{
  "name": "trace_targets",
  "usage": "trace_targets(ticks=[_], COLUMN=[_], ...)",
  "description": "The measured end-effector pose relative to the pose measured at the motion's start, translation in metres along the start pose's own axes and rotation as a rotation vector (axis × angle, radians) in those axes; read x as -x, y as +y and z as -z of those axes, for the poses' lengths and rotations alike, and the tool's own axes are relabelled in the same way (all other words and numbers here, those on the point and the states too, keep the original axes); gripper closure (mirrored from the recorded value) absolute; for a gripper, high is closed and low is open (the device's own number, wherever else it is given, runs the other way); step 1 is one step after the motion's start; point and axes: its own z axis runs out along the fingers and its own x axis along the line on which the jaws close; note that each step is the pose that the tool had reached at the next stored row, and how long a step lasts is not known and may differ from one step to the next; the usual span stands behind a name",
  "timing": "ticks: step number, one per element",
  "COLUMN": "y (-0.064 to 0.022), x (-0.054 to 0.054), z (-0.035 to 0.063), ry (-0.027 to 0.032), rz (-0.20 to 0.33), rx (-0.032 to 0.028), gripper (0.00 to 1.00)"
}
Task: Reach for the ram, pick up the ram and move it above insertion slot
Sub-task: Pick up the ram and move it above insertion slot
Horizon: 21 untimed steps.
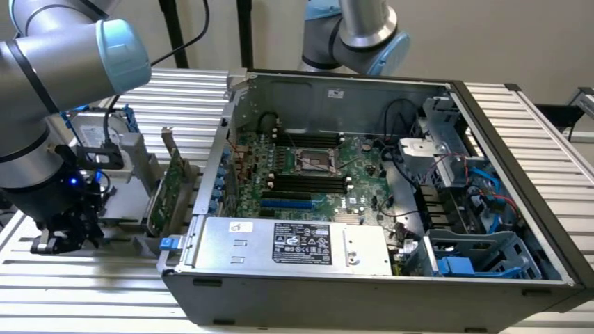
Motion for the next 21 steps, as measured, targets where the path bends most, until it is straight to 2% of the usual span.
trace_targets(ticks=[2, 3, 8, 15, 21], y=[0.0, 0.0, 0.0, -0.0001, 0.0001], x=[0.0, 0.0, 0.0, 0.0001, 0.0001], z=[-0.0001, -0.0001, -0.0001, 0.0003, 0.0047], ry=[0.0, 0.0, 0.0001, -0.0002, 0.0001], rz=[0.0, 0.0, 0.0, -0.001, -0.001], rx=[0.0, 0.0, -0.0001, -0.0001, 0.0001], gripper=[0.75, 0.82, 0.86, 0.86, 0.86])
